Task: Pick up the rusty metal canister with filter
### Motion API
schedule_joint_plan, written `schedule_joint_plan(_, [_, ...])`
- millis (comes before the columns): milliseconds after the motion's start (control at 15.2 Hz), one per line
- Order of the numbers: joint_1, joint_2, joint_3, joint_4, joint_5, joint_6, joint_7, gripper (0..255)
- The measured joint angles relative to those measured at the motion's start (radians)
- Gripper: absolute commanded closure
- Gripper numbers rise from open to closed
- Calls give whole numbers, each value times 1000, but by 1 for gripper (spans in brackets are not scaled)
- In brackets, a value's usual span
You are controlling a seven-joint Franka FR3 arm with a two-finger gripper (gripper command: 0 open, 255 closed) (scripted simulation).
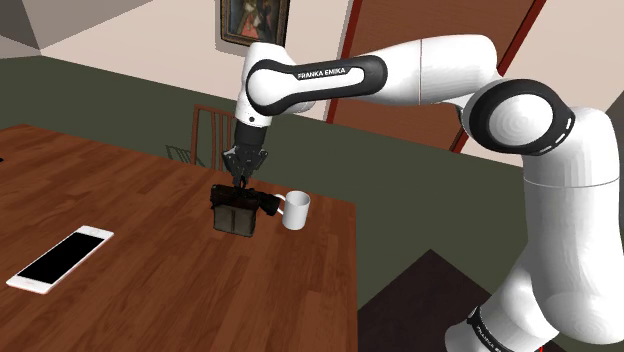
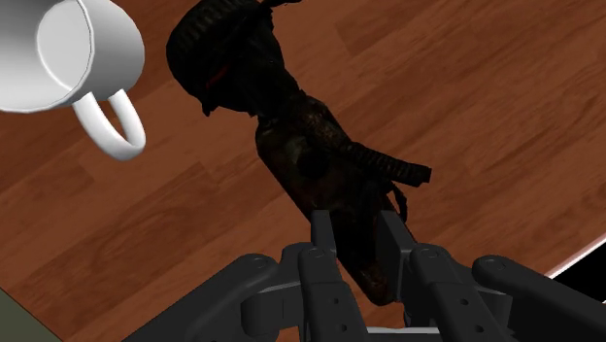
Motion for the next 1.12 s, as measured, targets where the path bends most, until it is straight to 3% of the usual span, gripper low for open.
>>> schedule_joint_plan(1122, [3,-27,3,150,-1,-176,22,255])
